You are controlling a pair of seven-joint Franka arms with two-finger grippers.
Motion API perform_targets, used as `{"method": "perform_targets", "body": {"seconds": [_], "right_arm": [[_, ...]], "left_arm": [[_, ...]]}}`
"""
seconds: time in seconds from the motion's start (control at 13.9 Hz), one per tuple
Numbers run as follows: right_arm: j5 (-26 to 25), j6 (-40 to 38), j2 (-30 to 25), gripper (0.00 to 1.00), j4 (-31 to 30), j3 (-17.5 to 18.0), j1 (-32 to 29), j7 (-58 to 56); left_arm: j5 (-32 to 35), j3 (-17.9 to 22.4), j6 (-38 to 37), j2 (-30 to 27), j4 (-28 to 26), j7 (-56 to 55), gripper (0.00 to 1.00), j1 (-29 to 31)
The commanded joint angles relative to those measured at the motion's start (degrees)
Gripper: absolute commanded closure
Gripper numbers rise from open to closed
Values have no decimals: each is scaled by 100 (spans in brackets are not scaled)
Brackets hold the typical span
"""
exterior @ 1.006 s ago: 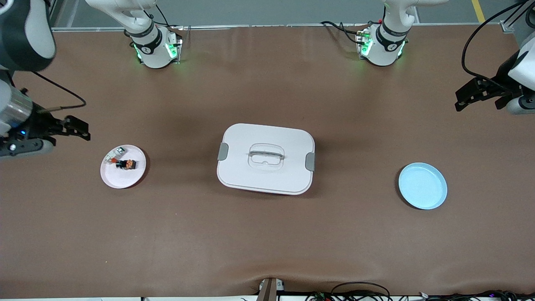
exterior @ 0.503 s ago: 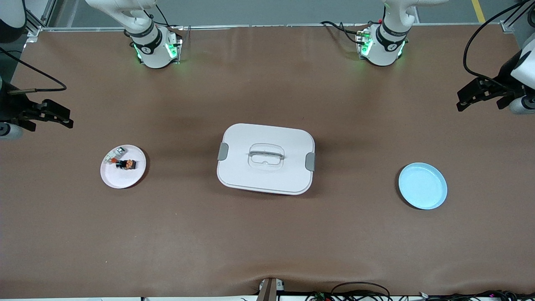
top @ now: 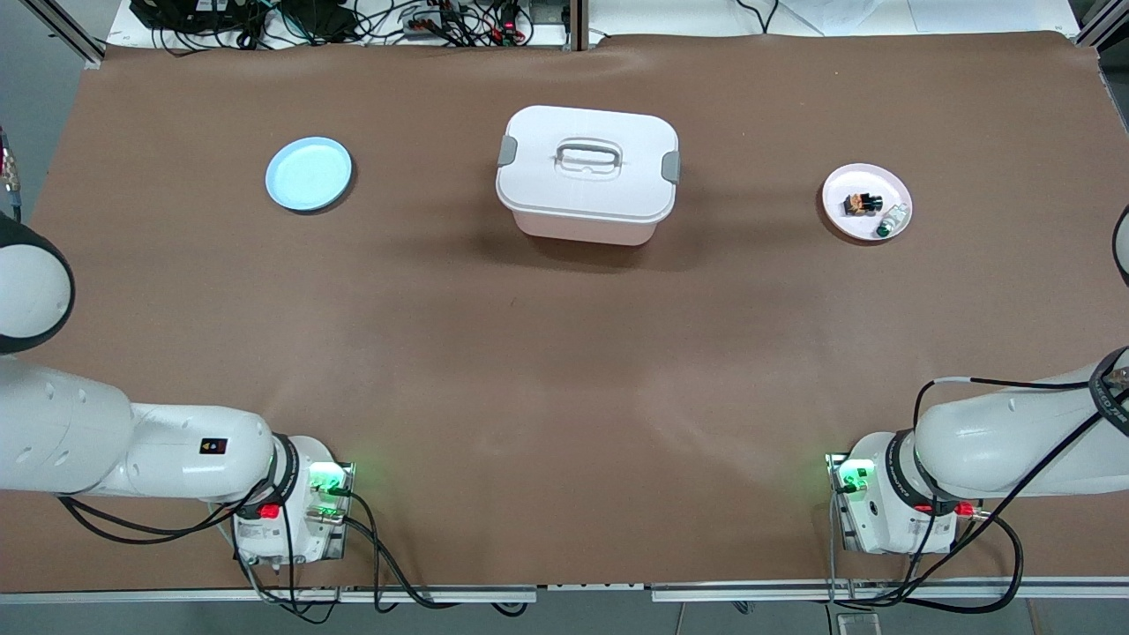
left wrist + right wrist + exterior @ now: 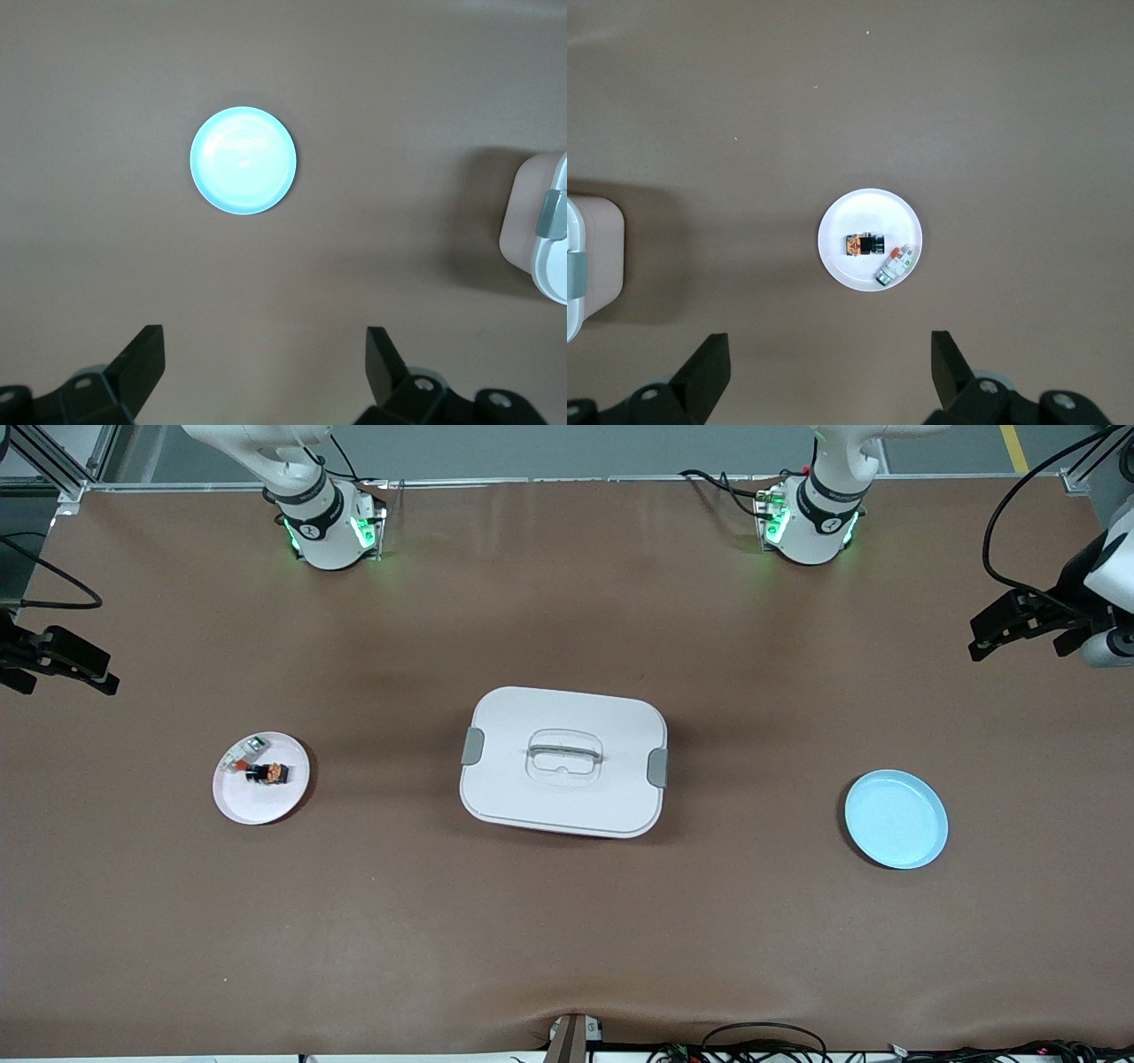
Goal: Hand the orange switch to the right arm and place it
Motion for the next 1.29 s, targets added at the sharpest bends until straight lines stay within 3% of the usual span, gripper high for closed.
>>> {"method": "perform_targets", "body": {"seconds": [0.0, 0.5, 0.72, 1.22], "right_arm": [[83, -166, 84, 0, 139, 43, -50, 52], [13, -535, 137, 0, 148, -9, 257, 104], [83, -492, 198, 0, 148, -484, 740, 105], [92, -465, 190, 0, 165, -476, 636, 70]], "left_arm": [[-107, 17, -61, -26, 36, 108, 0, 0], [-107, 17, -52, -26, 27, 108, 0, 18], [-116, 17, -52, -26, 36, 108, 0, 18], [-107, 17, -52, -34, 19, 108, 0, 18]]}}
